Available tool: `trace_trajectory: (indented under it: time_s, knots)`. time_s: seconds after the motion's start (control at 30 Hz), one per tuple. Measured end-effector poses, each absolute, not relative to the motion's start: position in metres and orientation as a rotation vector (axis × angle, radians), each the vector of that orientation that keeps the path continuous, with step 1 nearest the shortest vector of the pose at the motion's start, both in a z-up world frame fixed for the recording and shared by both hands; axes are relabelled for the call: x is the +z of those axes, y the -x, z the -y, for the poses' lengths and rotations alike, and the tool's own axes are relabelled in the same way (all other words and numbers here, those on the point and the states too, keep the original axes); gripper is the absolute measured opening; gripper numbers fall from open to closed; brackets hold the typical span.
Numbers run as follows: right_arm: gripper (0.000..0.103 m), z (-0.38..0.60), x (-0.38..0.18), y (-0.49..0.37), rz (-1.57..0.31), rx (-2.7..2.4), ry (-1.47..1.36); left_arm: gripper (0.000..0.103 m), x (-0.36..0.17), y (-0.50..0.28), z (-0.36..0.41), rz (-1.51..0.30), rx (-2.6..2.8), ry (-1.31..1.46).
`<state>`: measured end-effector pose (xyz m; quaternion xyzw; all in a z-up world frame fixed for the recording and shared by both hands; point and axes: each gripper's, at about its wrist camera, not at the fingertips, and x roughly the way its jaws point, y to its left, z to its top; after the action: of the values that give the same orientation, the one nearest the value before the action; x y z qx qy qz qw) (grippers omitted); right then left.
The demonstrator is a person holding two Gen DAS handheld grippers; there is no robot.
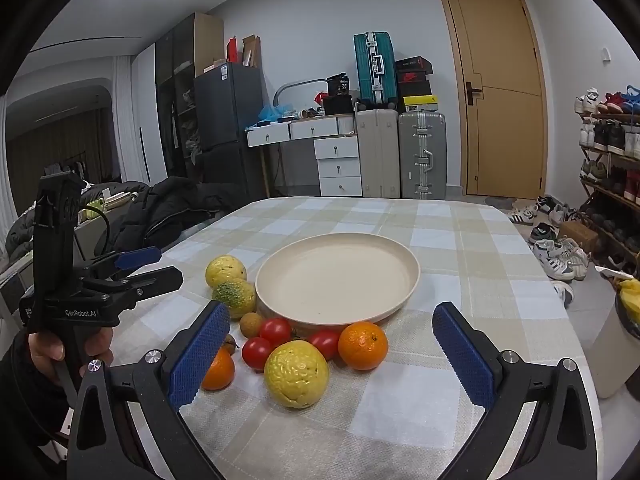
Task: Organize fruits
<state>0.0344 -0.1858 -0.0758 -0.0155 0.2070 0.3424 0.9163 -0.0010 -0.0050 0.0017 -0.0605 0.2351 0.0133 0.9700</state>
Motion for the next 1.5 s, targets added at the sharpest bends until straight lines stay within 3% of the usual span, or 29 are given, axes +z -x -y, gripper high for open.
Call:
trace_trajectory:
  time_s: [1.5]
  knots:
    - [0.103, 0.183, -0.076, -0.0383, -0.445, 0.684, 0.029, 0.103, 0.0018, 0.001, 0.0049, -0.474, 0.027, 0.121]
